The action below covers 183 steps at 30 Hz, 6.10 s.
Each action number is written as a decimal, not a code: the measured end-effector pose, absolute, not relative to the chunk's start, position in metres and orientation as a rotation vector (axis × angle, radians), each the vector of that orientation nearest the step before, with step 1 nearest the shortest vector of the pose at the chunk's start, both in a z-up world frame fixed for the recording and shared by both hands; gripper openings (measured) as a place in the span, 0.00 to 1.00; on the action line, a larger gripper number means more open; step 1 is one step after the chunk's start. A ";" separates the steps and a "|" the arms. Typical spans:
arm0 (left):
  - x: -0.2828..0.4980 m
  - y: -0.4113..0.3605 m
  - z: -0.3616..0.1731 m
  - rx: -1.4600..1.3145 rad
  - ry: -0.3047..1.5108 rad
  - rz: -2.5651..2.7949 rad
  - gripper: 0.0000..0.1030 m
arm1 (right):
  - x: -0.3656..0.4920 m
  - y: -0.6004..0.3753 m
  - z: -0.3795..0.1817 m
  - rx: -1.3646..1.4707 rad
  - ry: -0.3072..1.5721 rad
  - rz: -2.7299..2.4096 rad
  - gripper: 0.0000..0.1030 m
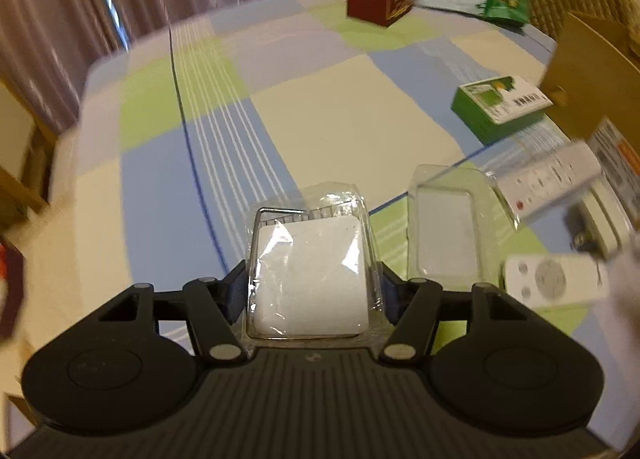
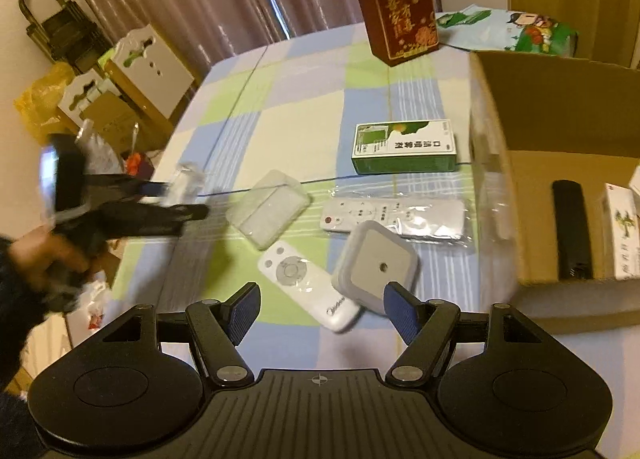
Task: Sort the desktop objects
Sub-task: 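Grasp the clear-packaged white pad with the left tool while the right tool grasps the white square night light, then carry the white pad with the left tool while the right tool carries the night light into the box, then release the night light with the right tool while the left tool releases the white pad in the box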
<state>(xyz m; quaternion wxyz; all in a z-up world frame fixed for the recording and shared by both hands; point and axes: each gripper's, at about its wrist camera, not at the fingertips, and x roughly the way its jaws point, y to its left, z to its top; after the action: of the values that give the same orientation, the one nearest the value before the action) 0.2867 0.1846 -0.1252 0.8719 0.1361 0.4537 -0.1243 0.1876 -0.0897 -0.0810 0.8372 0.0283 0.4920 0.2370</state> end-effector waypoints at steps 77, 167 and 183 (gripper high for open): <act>0.190 -0.011 0.029 0.268 0.667 -0.482 0.58 | 0.196 -0.313 0.011 0.122 0.868 0.349 0.62; 0.298 -0.211 -0.034 0.162 0.886 -0.466 0.58 | 0.386 -0.382 -0.068 -0.677 0.961 0.690 0.62; 0.326 -0.229 -0.056 0.176 0.941 -0.515 0.58 | 0.372 -0.387 -0.068 -0.633 0.996 0.709 0.62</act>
<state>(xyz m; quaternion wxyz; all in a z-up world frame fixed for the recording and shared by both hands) 0.3259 -0.2292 -0.0560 0.8559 0.0837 0.4478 -0.2448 0.3721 -0.3867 -0.0681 0.7723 -0.2921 0.4595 0.3273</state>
